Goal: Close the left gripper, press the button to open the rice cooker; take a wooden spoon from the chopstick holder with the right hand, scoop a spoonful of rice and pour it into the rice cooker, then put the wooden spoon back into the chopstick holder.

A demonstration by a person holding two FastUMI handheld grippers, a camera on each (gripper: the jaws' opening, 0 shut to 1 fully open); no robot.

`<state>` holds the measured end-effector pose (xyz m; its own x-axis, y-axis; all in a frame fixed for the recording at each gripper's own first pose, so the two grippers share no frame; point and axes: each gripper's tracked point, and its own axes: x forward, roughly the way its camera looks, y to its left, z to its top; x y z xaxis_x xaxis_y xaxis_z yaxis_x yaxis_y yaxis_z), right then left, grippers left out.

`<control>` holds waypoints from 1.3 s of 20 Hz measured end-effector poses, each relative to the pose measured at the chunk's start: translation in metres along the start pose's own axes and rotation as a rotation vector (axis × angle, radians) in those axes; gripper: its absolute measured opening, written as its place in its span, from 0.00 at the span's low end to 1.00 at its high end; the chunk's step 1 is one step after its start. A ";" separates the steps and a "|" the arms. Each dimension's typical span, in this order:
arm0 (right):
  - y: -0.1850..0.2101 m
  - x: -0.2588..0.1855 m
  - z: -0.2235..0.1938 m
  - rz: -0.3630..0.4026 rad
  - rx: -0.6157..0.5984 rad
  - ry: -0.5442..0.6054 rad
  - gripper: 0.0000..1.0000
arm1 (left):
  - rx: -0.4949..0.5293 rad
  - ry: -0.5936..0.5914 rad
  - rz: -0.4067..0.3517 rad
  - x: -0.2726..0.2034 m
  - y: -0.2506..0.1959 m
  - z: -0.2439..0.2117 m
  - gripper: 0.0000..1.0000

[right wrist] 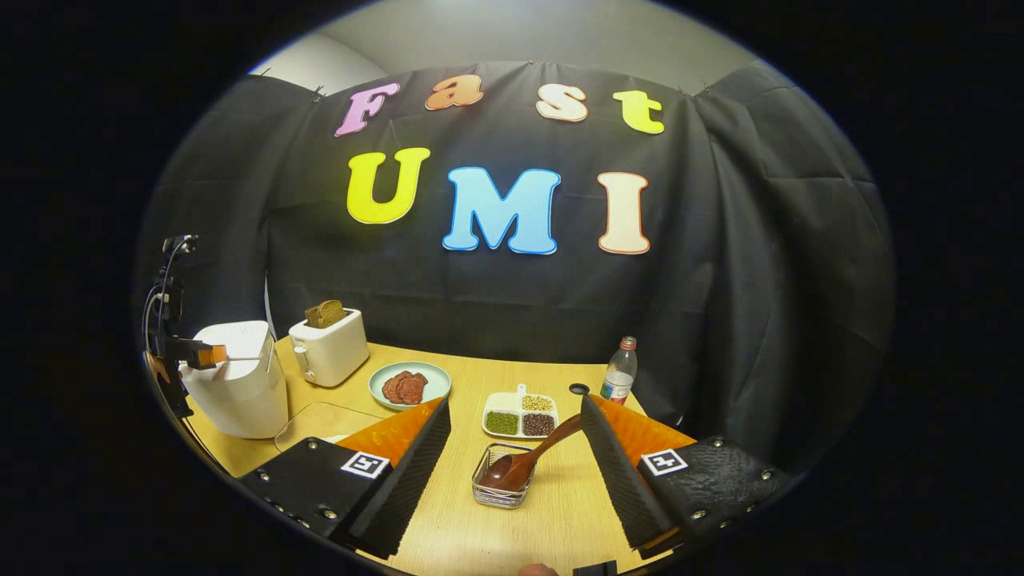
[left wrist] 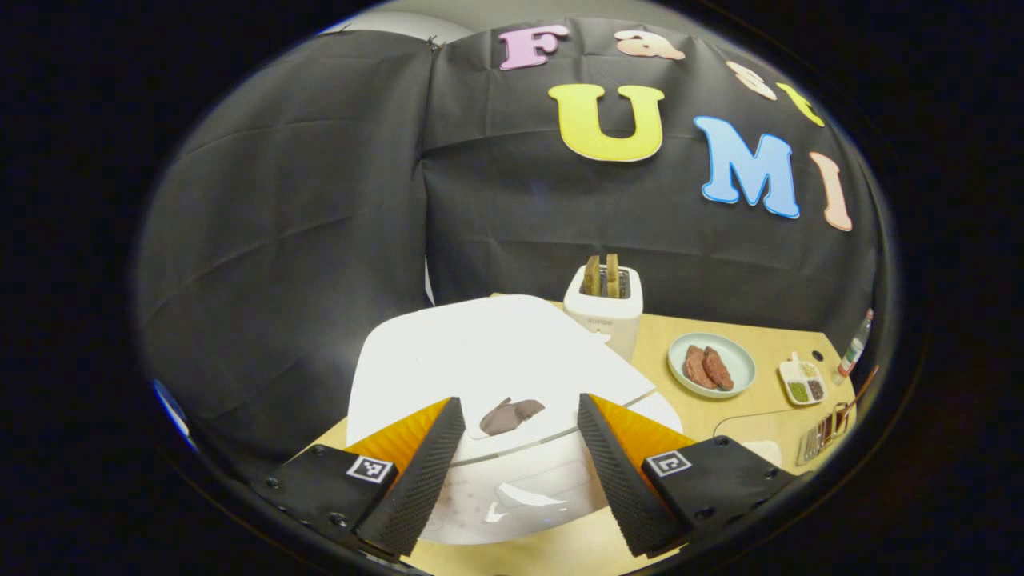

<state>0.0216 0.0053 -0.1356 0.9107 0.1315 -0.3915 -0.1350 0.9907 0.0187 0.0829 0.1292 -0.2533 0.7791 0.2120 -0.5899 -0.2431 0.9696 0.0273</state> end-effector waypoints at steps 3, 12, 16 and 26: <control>0.004 0.003 -0.002 0.003 0.001 0.004 0.99 | -0.005 0.003 0.009 0.003 0.000 -0.002 1.00; 0.015 0.015 0.004 0.025 0.023 -0.026 0.99 | -0.058 -0.061 -0.039 0.001 -0.001 0.005 0.96; 0.016 0.013 0.020 0.029 0.025 -0.061 0.99 | -0.072 -0.114 -0.033 -0.011 0.006 0.025 0.98; 0.042 -0.013 0.065 0.080 0.003 -0.193 0.99 | 0.001 -0.470 -0.124 -0.144 -0.034 0.116 0.95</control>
<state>0.0290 0.0471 -0.0697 0.9551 0.2139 -0.2050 -0.2091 0.9769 0.0451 0.0462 0.0804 -0.0758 0.9789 0.1269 -0.1600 -0.1316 0.9911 -0.0191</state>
